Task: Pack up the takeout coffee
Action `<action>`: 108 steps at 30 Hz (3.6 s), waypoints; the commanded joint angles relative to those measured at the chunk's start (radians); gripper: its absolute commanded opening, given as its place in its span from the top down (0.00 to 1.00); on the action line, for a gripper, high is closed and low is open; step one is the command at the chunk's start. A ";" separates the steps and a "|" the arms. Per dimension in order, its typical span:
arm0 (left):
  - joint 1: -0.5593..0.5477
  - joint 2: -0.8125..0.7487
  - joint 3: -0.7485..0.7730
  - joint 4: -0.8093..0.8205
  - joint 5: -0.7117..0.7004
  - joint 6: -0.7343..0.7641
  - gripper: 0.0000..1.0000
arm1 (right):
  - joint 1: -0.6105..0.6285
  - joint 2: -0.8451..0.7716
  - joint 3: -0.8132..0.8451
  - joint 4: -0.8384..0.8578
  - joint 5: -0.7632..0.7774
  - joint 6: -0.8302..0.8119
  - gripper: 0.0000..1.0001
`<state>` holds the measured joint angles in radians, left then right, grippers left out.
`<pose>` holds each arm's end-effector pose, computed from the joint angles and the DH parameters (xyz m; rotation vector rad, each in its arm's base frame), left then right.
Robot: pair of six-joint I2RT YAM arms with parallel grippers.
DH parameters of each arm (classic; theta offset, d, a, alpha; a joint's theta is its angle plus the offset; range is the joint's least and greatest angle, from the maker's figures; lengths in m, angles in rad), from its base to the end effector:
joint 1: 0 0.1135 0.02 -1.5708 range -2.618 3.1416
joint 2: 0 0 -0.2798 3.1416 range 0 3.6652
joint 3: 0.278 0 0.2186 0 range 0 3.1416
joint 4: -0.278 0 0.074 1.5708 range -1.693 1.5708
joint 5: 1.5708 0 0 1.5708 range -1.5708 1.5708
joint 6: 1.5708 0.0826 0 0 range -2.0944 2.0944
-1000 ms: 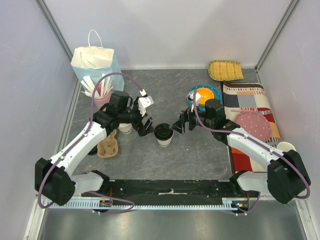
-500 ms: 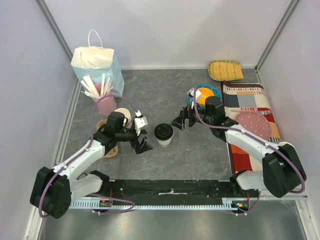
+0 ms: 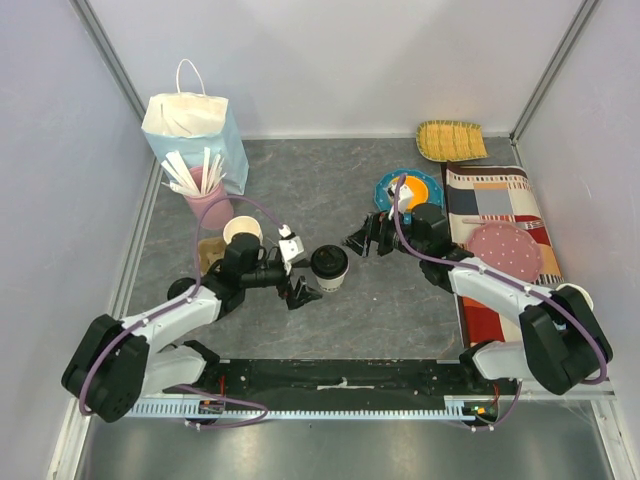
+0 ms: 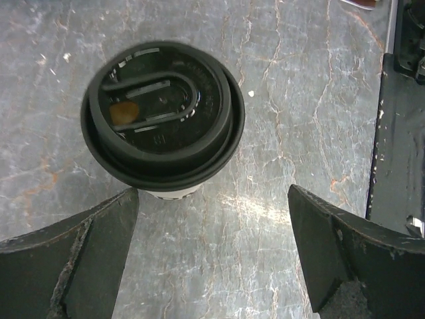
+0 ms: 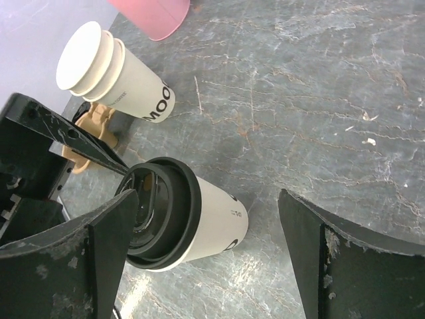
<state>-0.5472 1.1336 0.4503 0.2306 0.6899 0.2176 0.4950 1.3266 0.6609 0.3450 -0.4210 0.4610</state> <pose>0.1659 -0.1626 0.2206 1.1499 1.6682 -0.9036 0.2449 0.1705 0.2553 -0.3386 1.9731 1.0321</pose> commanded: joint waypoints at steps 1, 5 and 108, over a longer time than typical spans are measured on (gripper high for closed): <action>-0.020 0.052 -0.055 0.162 0.010 -0.106 0.00 | 0.016 -0.007 -0.014 0.098 0.062 0.057 0.05; -0.040 0.069 -0.064 0.193 -0.012 -0.101 0.00 | 0.059 0.049 0.014 0.100 0.064 0.051 0.05; -0.212 0.604 -0.225 1.435 -0.420 -0.262 0.00 | 0.166 0.275 -0.084 0.143 0.327 0.712 1.00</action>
<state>-0.7624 1.7401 0.1997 1.3109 0.2455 -0.0296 0.6479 1.6123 0.5785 0.4458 -0.1307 1.1404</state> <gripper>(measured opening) 0.994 0.007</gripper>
